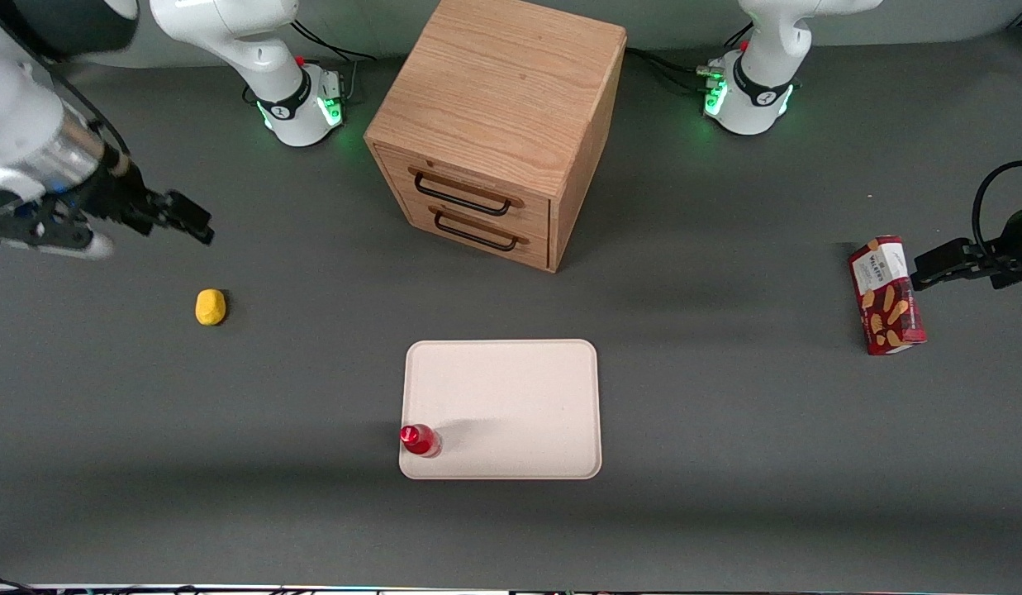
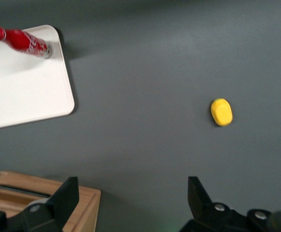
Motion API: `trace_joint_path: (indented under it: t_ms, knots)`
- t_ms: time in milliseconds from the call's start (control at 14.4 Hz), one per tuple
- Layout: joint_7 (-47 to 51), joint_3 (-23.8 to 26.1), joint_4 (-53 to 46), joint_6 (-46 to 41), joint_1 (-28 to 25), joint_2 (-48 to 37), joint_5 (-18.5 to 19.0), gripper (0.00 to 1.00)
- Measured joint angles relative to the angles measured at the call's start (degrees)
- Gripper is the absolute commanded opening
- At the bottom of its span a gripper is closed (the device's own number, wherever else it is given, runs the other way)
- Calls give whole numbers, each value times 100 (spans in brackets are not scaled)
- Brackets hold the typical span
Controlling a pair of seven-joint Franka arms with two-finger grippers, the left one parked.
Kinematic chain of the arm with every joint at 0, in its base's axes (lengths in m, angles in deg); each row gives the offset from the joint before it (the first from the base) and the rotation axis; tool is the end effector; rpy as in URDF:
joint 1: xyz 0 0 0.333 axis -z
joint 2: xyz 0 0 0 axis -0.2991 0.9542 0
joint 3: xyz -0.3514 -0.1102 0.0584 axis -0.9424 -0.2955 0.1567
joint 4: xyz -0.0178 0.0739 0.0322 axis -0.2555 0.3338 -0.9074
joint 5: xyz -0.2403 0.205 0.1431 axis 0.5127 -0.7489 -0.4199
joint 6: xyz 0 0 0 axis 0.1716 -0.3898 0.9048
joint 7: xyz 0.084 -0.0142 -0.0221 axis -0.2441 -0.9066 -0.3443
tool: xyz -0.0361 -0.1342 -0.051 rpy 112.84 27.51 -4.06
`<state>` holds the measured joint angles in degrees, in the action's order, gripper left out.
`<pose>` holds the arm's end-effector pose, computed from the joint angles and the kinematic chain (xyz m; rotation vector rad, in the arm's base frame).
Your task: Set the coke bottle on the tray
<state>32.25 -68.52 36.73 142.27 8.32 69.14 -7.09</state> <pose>0.4340 0.0572 0.6164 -3.0956 0.3000 -0.0111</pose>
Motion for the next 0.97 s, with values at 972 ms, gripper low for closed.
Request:
trace_joint_path:
  t_ms: [972]
  knots:
    - [-812, -255, 182, -340, 42, -343, 32, 100]
